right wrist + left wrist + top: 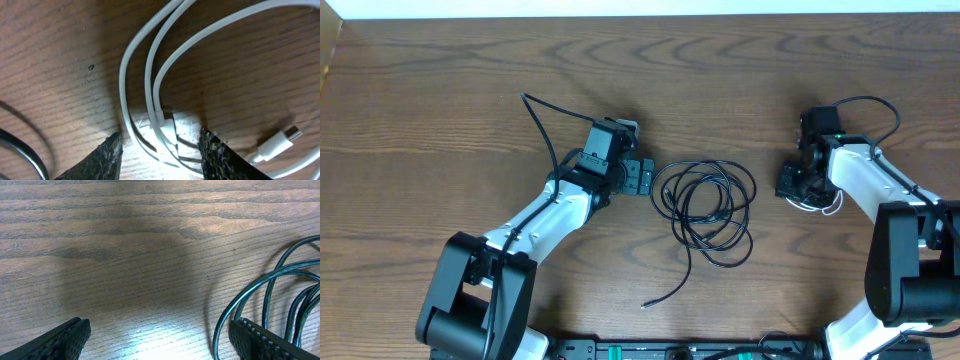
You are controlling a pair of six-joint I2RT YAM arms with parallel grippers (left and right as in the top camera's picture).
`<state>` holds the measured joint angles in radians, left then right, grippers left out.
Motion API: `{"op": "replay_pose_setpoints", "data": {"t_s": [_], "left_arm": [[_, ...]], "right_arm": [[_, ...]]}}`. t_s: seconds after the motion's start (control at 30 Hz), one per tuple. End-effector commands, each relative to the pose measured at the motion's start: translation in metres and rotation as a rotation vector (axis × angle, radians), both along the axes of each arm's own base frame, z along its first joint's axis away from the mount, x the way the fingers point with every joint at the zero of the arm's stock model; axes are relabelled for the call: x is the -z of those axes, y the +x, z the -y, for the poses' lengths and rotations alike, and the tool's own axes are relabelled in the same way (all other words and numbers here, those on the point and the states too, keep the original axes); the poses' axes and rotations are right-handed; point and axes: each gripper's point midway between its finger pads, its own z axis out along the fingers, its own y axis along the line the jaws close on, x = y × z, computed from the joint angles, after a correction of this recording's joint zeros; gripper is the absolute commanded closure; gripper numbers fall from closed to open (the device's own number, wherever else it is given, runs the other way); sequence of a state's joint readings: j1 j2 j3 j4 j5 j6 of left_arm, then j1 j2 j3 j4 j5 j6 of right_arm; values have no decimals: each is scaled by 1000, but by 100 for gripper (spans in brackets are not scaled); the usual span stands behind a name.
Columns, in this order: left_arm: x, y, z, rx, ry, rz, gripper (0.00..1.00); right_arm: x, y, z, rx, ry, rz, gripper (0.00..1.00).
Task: Untangle cables
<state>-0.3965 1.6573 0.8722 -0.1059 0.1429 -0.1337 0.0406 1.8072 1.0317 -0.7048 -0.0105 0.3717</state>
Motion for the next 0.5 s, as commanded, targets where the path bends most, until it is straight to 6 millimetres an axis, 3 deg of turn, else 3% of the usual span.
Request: {"op": "replay_pose_setpoints", "data": {"t_s": [0.0,0.07,0.2,0.33,0.4,0.47], "left_arm": [[5,-1,-3,-5,20,-7,6],[5,-1,-3,-6,20,-7,7],[5,-1,-3,-5,20,-7,6],[5,-1,-3,-5,20,-7,7],[5,-1,-3,-5,20,-7,7],[5,-1,-3,-5,20,-7,7]], "right_arm": [[17,-5,-5,40,23,-39,51],[10,8,-14,47,97,1,47],[-24,38,-30,45,267,97,47],[-47,48,-35,41,337,155,43],[-50,47,-35,41,335,154,30],[-50,47,-35,43,337,154,8]]}}
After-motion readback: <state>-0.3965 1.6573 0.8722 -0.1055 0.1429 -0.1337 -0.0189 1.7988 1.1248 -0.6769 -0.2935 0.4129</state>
